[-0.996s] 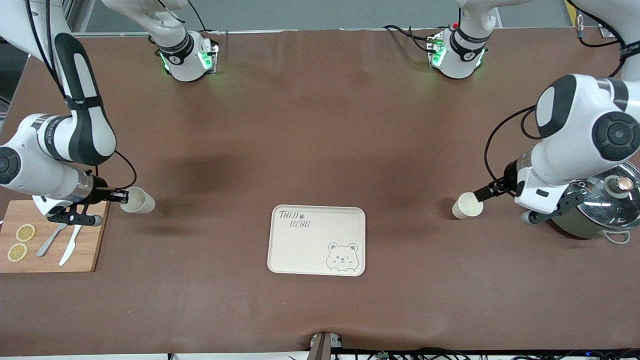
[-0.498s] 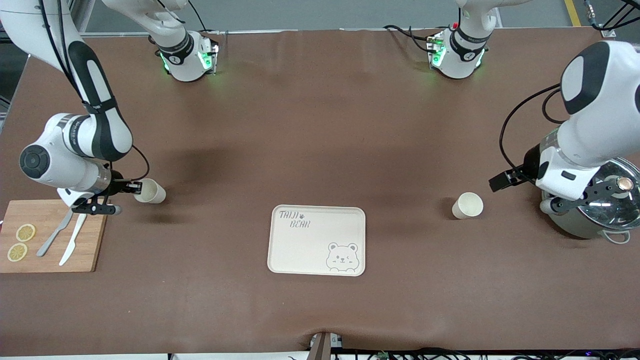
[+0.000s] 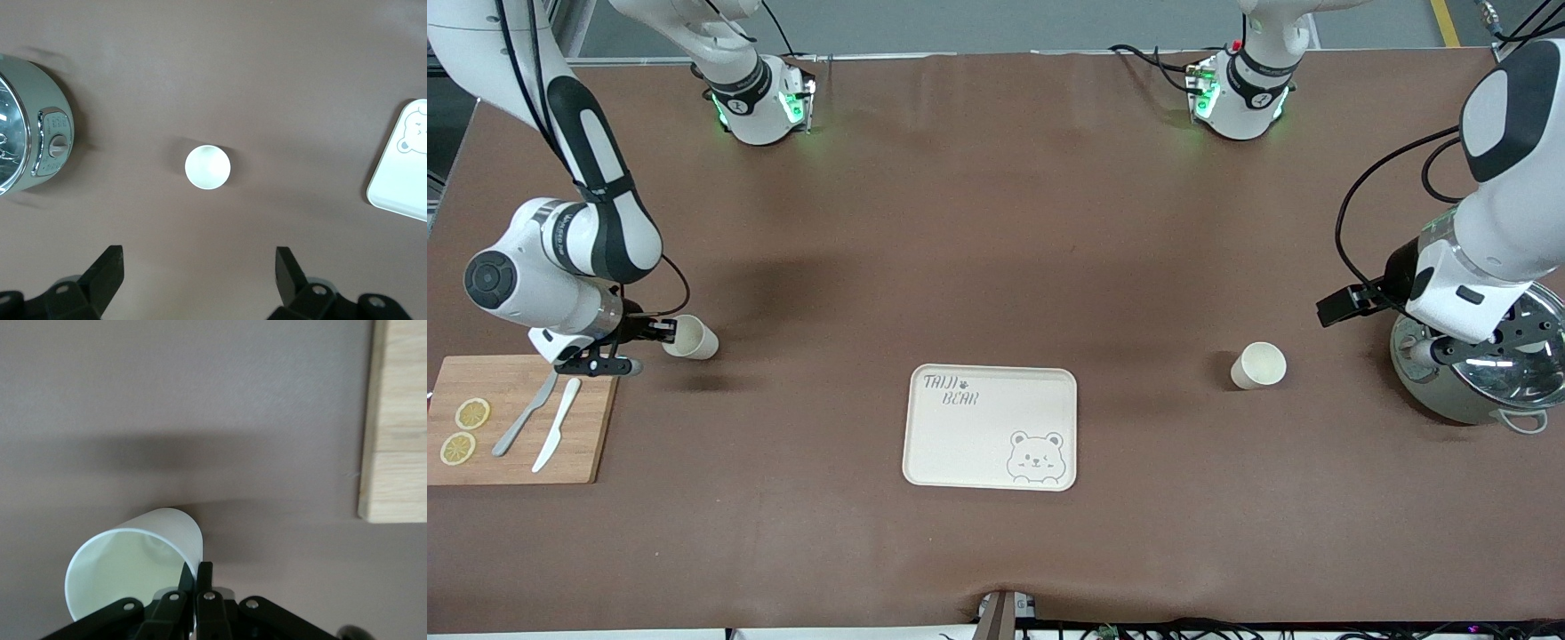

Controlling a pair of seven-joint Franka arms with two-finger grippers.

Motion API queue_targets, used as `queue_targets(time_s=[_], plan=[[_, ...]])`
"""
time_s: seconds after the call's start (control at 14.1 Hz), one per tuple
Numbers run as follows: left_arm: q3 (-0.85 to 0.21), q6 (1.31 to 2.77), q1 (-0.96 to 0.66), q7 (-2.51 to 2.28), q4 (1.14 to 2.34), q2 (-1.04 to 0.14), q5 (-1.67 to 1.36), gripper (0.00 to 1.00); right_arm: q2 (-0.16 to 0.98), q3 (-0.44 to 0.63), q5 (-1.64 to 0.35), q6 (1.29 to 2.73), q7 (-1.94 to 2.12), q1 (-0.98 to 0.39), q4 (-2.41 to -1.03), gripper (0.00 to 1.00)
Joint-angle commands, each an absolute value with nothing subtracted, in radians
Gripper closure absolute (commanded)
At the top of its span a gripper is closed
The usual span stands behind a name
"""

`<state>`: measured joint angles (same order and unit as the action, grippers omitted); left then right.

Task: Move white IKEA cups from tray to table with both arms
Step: 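Open both grippers and raise them away from the cups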

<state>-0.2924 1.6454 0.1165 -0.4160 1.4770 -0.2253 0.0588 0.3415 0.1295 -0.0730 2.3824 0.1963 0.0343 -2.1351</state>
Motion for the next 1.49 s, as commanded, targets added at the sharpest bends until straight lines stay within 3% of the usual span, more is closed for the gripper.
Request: queue_targets(time_s=[0.0,0.14,0.28,0.36,0.5,0.71,0.92,1.14,1.42], plan=[[-0.296,1.624,0.121,-0.402,1.474,-0.192,0.081,0.00,0.324,0.118,-0.069,2.414,0.245,0.080,-2.160,1.00],[-0.296,1.600,0.121,-0.403,1.473,-0.187,0.081,0.00,0.340,0.118,-0.074,2.424,0.245,0.080,-2.163,0.95],[-0.296,1.595,0.120,-0.400,1.474,-0.175,0.081,0.00,0.344,0.118,-0.074,2.416,0.235,0.072,-2.163,0.20],[-0.299,1.595,0.121,-0.399,1.473,-0.172,0.081,0.00,0.341,0.118,-0.074,2.407,0.250,0.075,-2.160,0.00],[-0.302,1.595,0.121,-0.390,1.477,-0.144,0.081,0.00,0.334,0.115,-0.074,2.338,0.253,0.071,-2.122,0.00],[-0.307,1.580,0.120,-0.342,1.493,-0.108,0.081,0.00,0.333,0.100,-0.075,2.172,0.256,0.069,-1.941,0.00],[-0.307,1.586,0.123,-0.282,1.525,-0.080,0.081,0.00,0.324,0.034,-0.074,2.137,0.268,0.067,-1.782,0.00],[-0.305,1.667,0.130,-0.259,1.601,-0.037,0.078,0.00,0.322,-0.032,-0.063,1.930,0.262,0.043,-1.593,0.00],[-0.302,1.684,0.144,-0.232,1.591,-0.040,0.064,0.00,0.185,-0.031,-0.063,1.811,0.273,0.044,-1.559,0.00]])
